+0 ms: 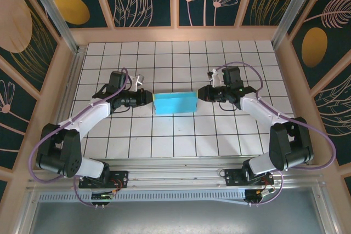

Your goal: Fold the paper box

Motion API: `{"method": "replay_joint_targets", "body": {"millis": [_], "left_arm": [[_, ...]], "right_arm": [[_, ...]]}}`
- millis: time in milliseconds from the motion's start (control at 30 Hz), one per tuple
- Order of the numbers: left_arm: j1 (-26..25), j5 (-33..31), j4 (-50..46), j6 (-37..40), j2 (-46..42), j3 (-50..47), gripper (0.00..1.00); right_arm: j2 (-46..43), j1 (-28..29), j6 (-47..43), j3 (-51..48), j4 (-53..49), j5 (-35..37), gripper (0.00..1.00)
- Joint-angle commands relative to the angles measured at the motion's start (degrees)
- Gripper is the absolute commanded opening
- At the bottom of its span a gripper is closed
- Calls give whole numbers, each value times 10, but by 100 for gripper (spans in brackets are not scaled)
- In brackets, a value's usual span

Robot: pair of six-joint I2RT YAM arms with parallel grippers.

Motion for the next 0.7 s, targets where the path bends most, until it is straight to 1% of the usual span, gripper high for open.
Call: {"method": "replay_joint_targets", "body": {"millis": [0, 133, 267, 367, 467, 667], "left_arm": [[-3, 7, 10, -5, 8, -11, 20], [-4, 6, 11, -4, 10, -15, 19], [-3, 4, 13, -4, 14, -16, 19], [-3, 5, 15, -4, 17, -16, 19], [-4, 5, 16, -4, 18, -15, 19], [-4, 6, 17, -4, 22, -11, 18]], "right_arm": [[0, 5, 4, -16, -2, 14, 13], [-5, 6, 11, -14, 2, 8, 14], [-13, 3, 23, -6, 5, 3, 18], [-12, -3, 32, 2, 6, -16, 24], [-17, -5, 35, 3, 5, -17, 29], [-40, -17, 47, 8, 1, -4, 33]]}}
